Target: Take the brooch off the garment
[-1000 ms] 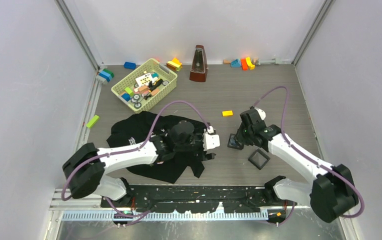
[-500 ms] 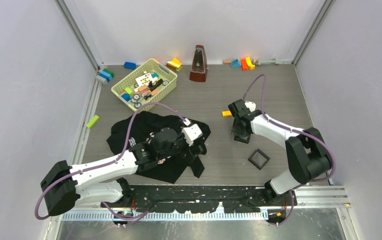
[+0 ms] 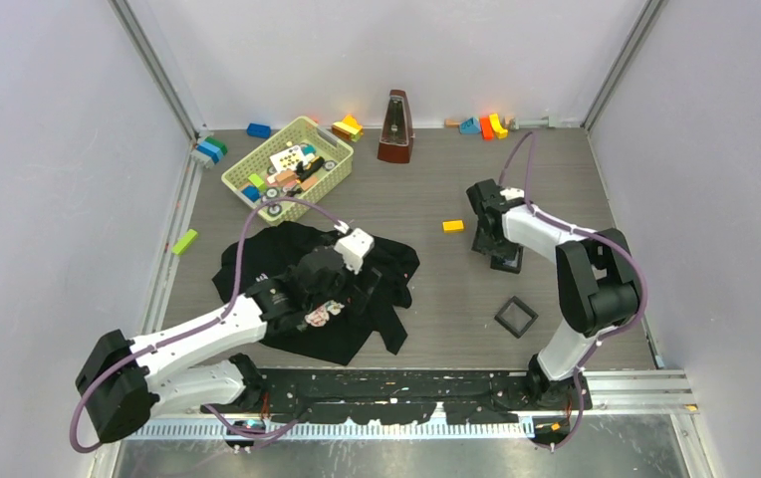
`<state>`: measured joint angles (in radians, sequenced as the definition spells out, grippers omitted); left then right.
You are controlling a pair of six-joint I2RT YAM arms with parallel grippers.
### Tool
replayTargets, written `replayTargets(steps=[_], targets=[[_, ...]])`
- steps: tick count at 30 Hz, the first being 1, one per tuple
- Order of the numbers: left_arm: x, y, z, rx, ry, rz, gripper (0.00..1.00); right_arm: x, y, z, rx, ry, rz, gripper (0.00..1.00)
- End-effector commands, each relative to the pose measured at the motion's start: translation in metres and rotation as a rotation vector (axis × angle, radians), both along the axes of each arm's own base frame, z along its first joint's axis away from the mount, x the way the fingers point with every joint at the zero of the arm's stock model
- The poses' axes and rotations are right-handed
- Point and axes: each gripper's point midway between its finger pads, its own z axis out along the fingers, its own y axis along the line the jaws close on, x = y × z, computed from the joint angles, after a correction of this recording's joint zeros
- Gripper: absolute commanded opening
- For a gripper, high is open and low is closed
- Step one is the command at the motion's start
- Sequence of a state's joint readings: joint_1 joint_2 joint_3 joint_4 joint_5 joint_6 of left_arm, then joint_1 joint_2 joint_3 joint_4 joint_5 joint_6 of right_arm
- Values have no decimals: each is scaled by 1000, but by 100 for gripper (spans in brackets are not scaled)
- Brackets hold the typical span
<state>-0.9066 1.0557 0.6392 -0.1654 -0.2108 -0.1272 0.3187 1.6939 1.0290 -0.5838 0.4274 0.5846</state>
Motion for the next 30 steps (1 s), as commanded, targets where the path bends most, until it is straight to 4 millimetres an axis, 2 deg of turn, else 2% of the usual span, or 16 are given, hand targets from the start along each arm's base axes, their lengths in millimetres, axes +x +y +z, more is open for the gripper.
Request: replayTargets(steps=[1, 3, 6, 9, 11, 12, 13, 18, 26, 29, 30], targets=[[17, 24, 20, -91, 39, 183, 100, 12, -16, 24, -38, -52, -43, 61], [23, 38, 22, -106, 42, 255, 100, 10, -17, 35, -37, -80, -39, 66], [30, 61, 20, -109, 43, 383, 100, 6, -21, 60, -42, -109, -29, 67], [36, 82, 18, -132, 51, 529, 100, 3, -9, 78, 16, -133, 25, 71], [38, 96, 18, -127, 47, 603, 100, -2, 13, 96, 119, -189, 106, 92], [38, 103, 17, -121, 44, 632, 100, -6, 31, 94, 194, -196, 167, 94], [39, 109, 17, -120, 41, 654, 100, -9, 38, 105, 237, -240, 197, 95], [36, 122, 10, -184, 54, 688, 100, -36, 103, 110, 483, -260, 403, 97], [26, 130, -5, -208, 89, 698, 100, -65, 197, 103, 557, -250, 647, 95], [27, 131, -10, -215, 92, 707, 100, -66, 226, 92, 558, -217, 688, 95], [27, 132, -11, -215, 95, 711, 100, -66, 232, 82, 548, -189, 693, 96]])
